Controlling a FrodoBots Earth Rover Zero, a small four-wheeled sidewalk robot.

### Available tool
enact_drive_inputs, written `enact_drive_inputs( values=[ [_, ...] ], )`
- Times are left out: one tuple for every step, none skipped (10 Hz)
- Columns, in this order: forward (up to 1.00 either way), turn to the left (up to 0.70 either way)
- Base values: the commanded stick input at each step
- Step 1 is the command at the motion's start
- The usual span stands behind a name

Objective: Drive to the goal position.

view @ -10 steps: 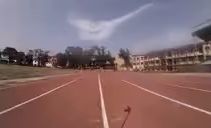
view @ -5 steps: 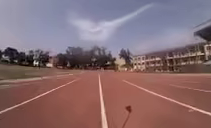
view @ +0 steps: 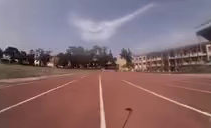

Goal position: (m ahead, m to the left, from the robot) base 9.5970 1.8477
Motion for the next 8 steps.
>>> enact_drive_inputs(
  values=[
    [0.70, 0.00],
    [0.70, 0.00],
    [0.70, 0.00],
    [0.70, 0.00],
    [0.70, 0.00],
    [0.70, 0.00],
    [0.70, 0.00],
    [0.70, 0.00]
  ],
)
